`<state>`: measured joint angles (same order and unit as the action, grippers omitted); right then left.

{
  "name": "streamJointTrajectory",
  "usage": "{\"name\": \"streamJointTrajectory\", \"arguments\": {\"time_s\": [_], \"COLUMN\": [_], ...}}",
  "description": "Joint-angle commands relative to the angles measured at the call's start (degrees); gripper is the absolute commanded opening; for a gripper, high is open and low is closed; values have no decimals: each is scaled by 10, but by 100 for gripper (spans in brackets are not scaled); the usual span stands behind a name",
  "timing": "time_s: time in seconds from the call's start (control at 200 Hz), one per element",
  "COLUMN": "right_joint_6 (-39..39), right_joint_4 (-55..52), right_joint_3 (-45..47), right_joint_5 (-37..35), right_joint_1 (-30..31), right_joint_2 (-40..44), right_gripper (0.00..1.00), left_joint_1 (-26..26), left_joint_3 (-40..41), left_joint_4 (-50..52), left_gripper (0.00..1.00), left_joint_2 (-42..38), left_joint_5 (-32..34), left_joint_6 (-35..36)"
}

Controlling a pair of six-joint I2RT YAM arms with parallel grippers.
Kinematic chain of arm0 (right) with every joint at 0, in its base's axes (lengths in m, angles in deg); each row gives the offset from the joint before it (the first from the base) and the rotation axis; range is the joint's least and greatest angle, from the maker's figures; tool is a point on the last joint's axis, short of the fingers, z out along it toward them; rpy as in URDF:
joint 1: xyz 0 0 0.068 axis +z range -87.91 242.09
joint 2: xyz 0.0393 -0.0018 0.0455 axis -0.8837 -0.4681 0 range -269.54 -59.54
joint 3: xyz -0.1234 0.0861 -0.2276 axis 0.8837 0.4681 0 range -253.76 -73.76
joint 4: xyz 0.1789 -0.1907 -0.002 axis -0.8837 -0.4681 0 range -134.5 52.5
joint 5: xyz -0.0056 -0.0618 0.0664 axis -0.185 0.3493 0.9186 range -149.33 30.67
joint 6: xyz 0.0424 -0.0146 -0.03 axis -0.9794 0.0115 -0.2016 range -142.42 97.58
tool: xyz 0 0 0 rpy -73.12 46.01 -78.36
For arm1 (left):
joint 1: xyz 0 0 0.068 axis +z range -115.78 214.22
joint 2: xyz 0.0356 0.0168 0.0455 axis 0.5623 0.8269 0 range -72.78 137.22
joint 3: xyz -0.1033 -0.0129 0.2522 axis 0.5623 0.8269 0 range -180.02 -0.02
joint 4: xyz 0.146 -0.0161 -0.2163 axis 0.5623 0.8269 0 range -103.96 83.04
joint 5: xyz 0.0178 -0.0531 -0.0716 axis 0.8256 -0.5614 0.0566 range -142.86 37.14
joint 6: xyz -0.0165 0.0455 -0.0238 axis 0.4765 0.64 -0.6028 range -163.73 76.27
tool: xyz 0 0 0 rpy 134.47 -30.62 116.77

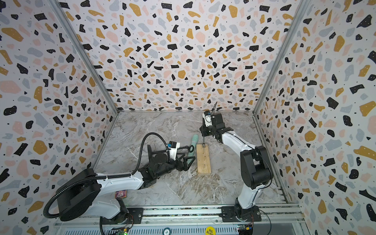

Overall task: Use a claw hammer to pull out a nail
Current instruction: Remove the nail from the mounting plate.

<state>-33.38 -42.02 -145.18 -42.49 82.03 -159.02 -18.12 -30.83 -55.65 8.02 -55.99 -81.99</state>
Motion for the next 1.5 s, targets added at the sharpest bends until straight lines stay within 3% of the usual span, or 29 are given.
{"name": "streamJointTrajectory", "arguments": {"time_s": [0.0, 0.265, 0.425, 0.551, 0.946, 1.497], "right_joint_6": [-8, -15, -12, -11, -16, -18], "right_joint_4": [-19, -10, -7, -7, -6, -35], "right_joint_3": [-12, -2, 0, -1, -2, -30], "right_joint_5": [-4, 0, 2, 1, 14, 10], "right_joint_1": [0, 0, 0, -1, 1, 4], "right_joint_2": [6, 4, 11, 13, 28, 48], "right_gripper": [0, 0, 0, 0, 0, 0], "left_joint_1": [-1, -1, 1, 9, 63, 66], "left_joint_3": [9, -31, -102, -153, -254, -295], "left_joint_4": [-34, 26, 84, 97, 65, 61], "left_gripper": [100, 100, 98, 93, 75, 66], "left_joint_2": [-24, -1, 60, 120, 254, 298], "left_joint_5": [2, 71, 29, -18, -135, -186], "left_joint_6": [-24, 47, 149, 180, 159, 143]}}
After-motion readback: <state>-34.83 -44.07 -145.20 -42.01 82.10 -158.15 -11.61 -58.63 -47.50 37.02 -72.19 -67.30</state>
